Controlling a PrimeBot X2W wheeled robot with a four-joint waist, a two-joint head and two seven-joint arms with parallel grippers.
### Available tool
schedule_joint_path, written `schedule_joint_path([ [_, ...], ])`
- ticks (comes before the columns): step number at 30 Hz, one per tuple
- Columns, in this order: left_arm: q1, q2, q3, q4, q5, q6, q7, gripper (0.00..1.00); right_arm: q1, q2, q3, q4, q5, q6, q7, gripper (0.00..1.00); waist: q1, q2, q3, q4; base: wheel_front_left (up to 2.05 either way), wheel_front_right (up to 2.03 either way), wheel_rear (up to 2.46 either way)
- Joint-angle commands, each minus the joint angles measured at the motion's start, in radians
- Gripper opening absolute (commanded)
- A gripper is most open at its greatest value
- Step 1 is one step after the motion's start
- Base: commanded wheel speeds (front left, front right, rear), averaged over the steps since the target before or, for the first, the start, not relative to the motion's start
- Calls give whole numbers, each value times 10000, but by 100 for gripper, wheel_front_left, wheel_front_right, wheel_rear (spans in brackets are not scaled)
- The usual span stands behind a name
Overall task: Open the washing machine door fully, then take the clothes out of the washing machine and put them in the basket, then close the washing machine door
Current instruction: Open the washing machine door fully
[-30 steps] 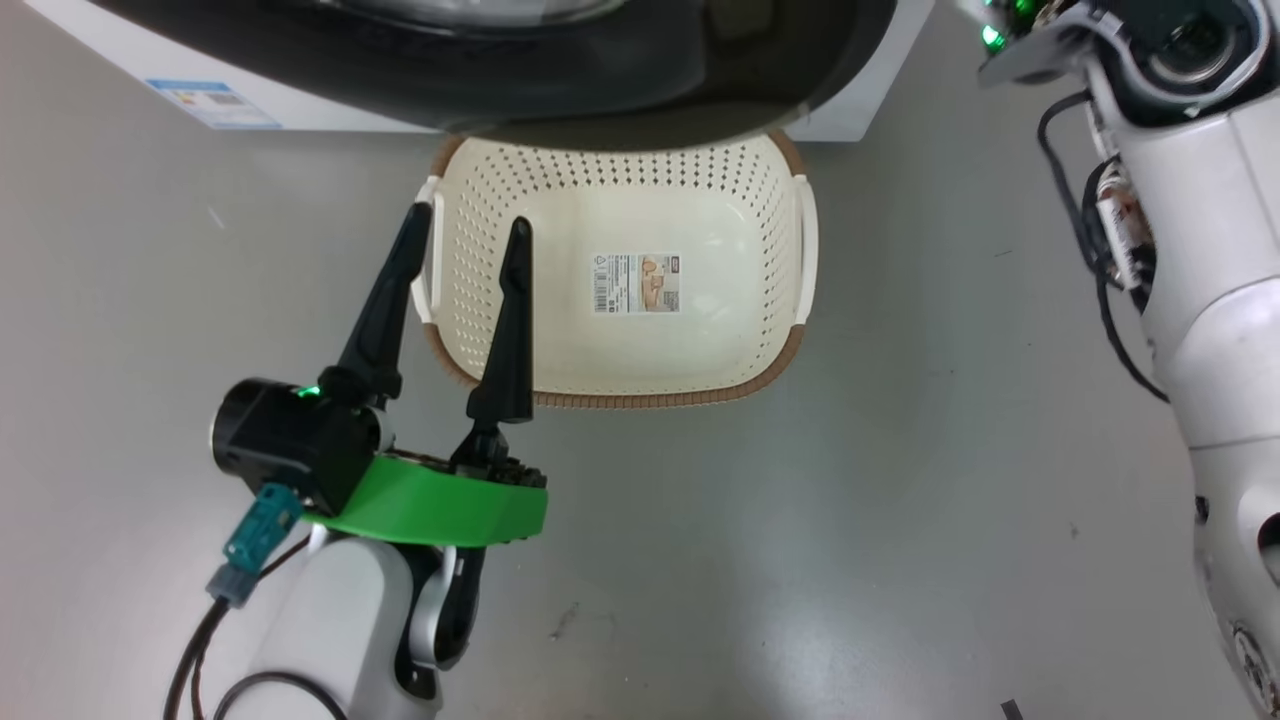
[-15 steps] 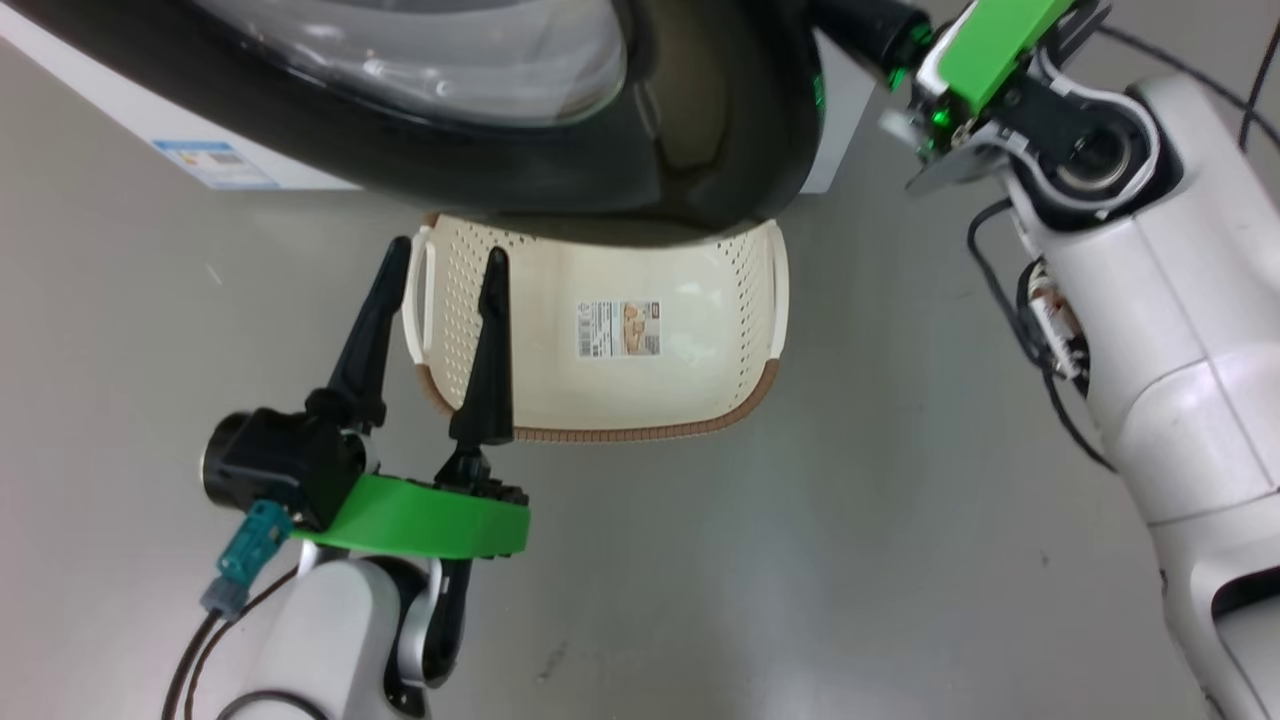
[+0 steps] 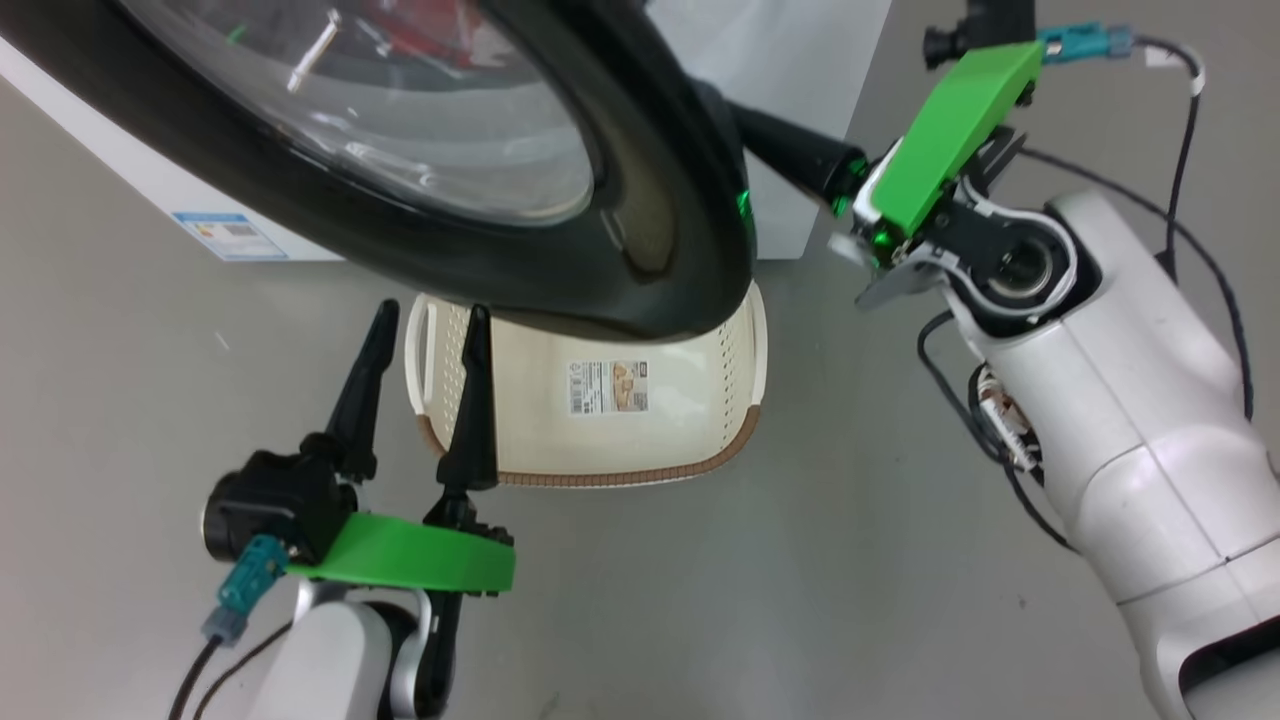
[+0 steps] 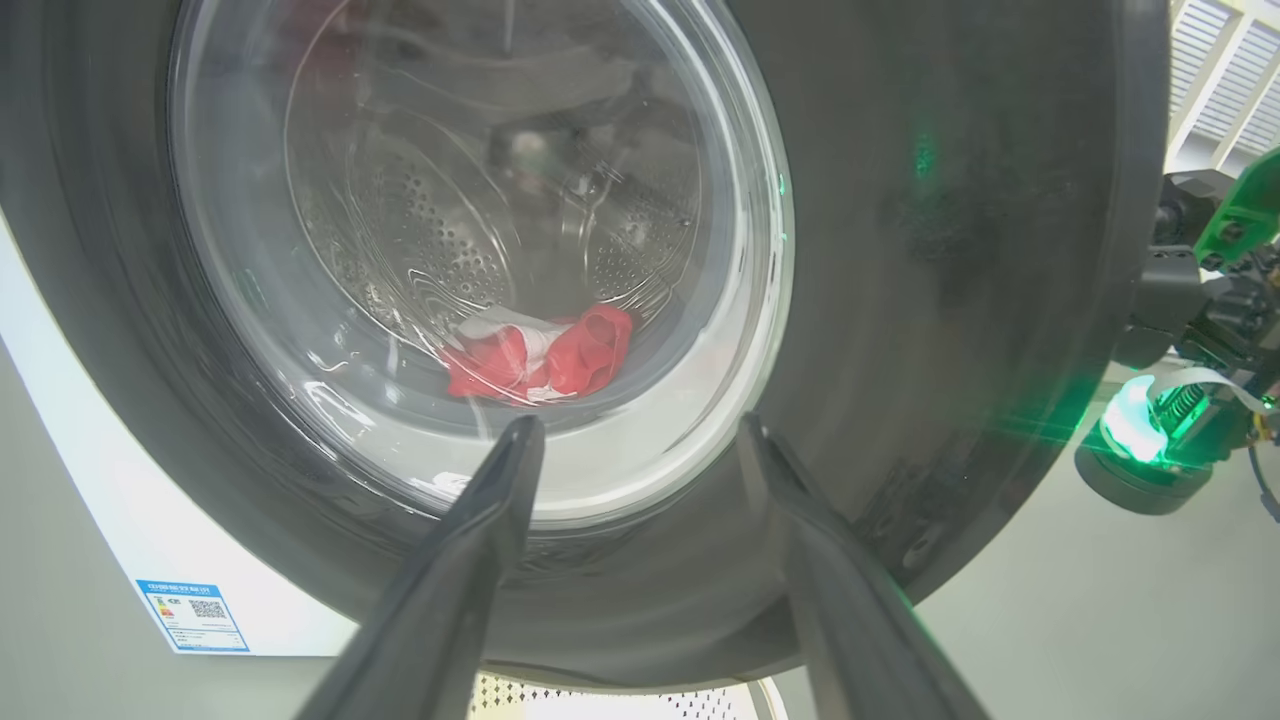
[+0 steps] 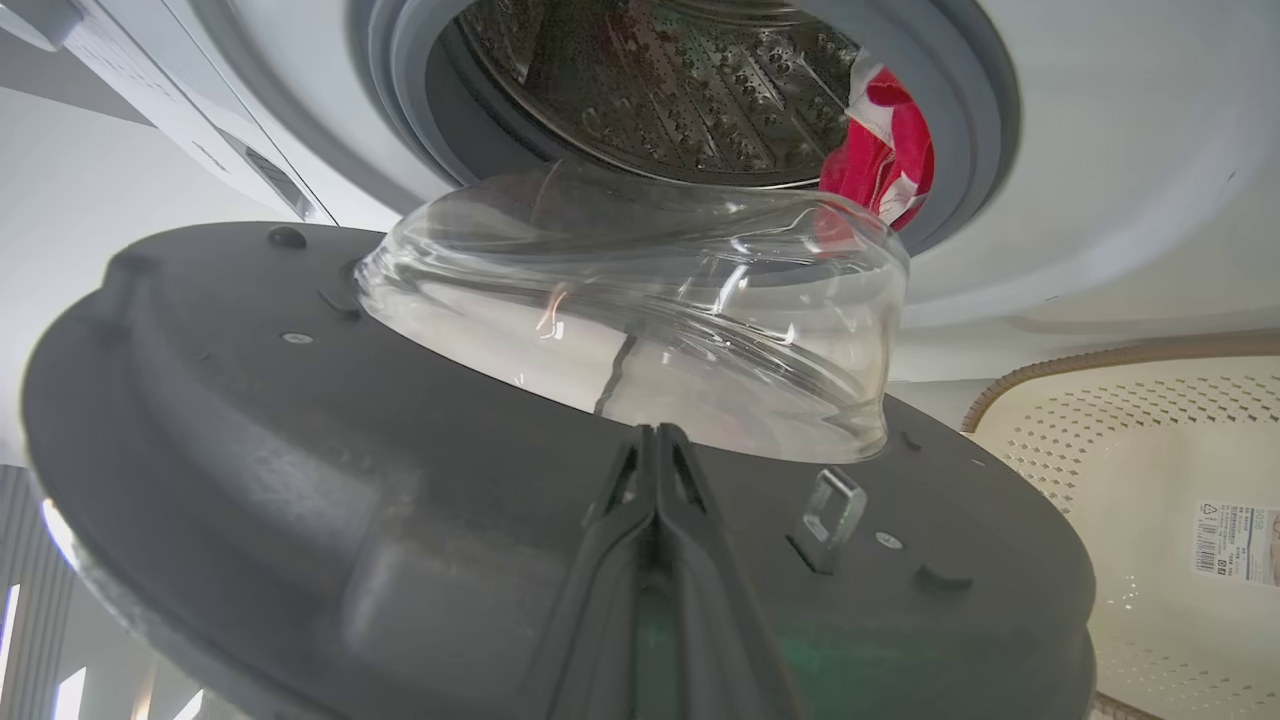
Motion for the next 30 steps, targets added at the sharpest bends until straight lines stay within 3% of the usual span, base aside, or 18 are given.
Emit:
schedule_joint_path([
  [1, 160, 173, 339, -193, -56, 16, -49, 100, 223, 286, 155, -306, 95, 77, -42, 0, 0, 0, -154, -40, 0, 0, 0],
  [14, 597, 173, 315, 136, -86, -29, -49, 100, 880, 287, 1013, -410, 363, 77, -534, 0, 0, 0, -792, -180, 0, 0, 0],
  [19, 646, 173, 350, 152, -48, -79, -49, 100, 1005, 286, 990, -488, -141, 77, -1465, 0, 0, 0, -807, -246, 0, 0, 0],
  [21, 649, 177, 384, 123, -16, -95, -49, 100, 991, 285, 908, -480, -446, 77, -2129, 29, 0, 0, -781, -305, 0, 0, 0],
  [22, 651, 177, 395, 108, 0, -95, -49, 100, 981, 285, 881, -451, -610, 77, -2463, 37, 0, 0, -764, -334, 0, 0, 0],
  [24, 644, 181, 398, 107, 23, -126, -49, 100, 947, 275, 810, -350, -928, 77, -3150, 82, 0, 0, -727, -392, 0, 0, 0],
  [25, 632, 181, 401, 103, 22, -150, -49, 100, 924, 250, 798, -305, -1106, 77, -3479, 91, 0, 0, -712, -419, 0, 0, 0],
  [26, 621, 181, 409, 73, 8, -165, -49, 100, 890, 203, 834, -296, -1338, 77, -3810, 98, 0, 0, -679, -454, 0, 0, 0],
  [30, 578, 179, 421, -30, -52, -192, -49, 100, 865, -130, 1143, -219, -2412, 77, -5181, 100, 0, 0, -609, -538, 0, 0, 0],
])
